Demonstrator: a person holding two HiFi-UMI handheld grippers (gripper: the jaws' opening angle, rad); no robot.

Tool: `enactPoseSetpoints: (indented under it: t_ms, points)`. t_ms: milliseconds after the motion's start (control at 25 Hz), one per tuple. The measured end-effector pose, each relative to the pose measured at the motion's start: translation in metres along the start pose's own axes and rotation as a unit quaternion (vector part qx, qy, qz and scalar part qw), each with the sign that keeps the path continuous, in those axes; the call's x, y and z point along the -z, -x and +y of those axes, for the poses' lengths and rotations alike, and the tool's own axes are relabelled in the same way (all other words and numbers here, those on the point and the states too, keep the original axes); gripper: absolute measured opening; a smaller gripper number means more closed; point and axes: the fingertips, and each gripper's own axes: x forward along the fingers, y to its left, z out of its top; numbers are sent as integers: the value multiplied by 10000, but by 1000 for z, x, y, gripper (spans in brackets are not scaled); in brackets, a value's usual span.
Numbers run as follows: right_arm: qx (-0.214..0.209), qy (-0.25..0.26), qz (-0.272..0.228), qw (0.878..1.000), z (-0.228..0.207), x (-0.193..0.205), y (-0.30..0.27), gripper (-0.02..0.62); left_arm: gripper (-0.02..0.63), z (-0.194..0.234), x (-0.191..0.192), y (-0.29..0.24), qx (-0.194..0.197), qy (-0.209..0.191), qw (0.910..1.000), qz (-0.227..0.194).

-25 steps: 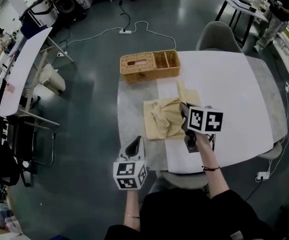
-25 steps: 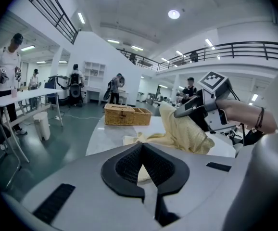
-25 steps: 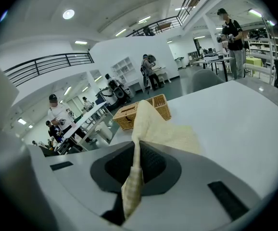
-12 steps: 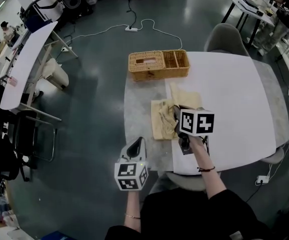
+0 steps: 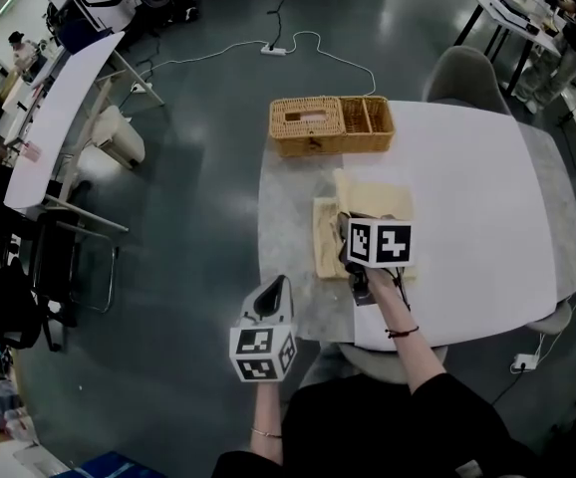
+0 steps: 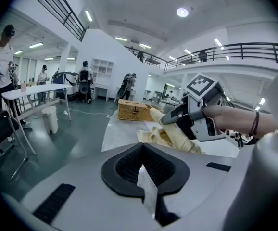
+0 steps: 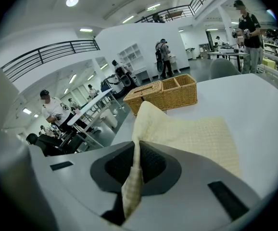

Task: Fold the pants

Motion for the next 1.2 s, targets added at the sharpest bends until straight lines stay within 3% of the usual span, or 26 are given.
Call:
enactPoseSetpoints:
  t_ms: [600,1200]
  points:
    - [259,376,444,9980,3,27,-39,29,8,2,8,-10,-2,67,9999,115]
    - [164,465,320,9983,9,32,-45,31,8,-1,9,-14,75,40,9999,142]
